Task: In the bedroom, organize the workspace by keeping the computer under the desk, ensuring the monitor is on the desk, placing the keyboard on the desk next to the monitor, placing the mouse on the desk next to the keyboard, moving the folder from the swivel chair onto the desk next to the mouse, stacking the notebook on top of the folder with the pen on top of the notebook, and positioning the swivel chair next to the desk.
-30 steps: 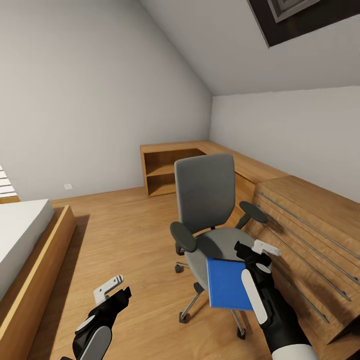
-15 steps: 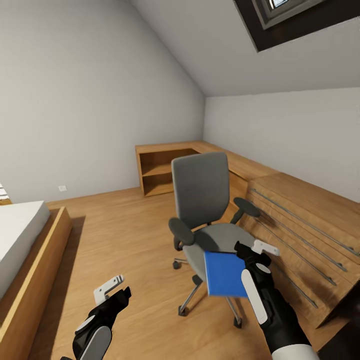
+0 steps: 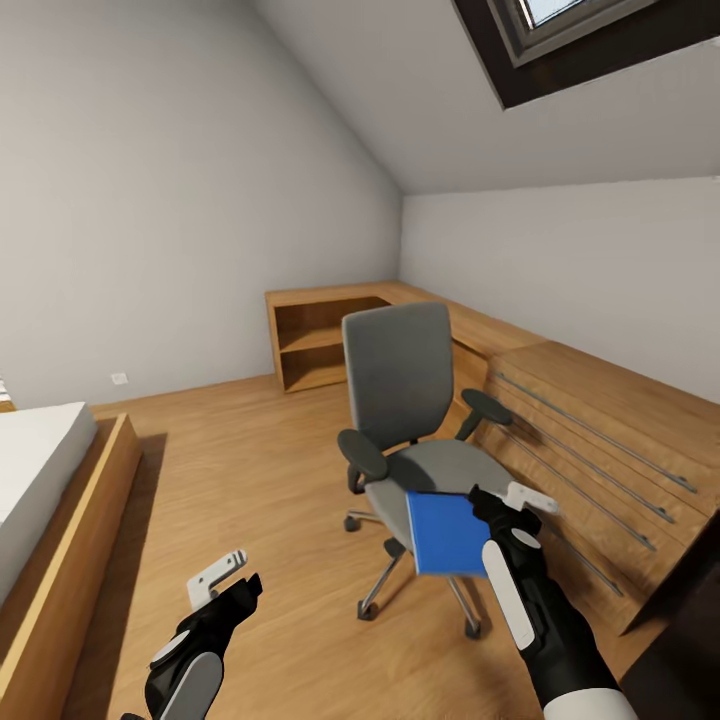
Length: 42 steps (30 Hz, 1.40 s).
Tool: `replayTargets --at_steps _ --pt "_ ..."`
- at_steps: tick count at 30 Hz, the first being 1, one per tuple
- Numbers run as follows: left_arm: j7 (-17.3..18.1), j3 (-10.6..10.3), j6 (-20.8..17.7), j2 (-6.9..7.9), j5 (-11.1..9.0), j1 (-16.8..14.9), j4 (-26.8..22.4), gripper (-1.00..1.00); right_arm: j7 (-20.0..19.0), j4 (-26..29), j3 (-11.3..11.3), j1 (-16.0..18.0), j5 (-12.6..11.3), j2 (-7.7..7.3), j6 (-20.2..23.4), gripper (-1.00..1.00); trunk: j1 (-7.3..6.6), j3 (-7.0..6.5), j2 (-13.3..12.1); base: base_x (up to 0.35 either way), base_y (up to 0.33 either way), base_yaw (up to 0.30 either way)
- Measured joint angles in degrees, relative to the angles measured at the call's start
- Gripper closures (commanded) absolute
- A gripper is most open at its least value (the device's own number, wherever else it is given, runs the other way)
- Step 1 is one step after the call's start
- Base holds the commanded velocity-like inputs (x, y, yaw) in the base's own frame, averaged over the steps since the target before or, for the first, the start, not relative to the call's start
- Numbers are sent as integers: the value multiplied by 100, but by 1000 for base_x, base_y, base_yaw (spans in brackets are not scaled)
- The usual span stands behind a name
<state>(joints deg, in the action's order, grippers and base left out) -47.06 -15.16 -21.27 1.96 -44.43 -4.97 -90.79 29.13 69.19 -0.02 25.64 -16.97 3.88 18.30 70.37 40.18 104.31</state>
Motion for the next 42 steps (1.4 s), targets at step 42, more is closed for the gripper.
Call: replayTargets --at_steps 42 --pt "-32 511 -14 -25 -41 1 -60 -100 -1824 -1221 -653 15 -2521 -773 431 -100 439 329 801 0 0 -138"
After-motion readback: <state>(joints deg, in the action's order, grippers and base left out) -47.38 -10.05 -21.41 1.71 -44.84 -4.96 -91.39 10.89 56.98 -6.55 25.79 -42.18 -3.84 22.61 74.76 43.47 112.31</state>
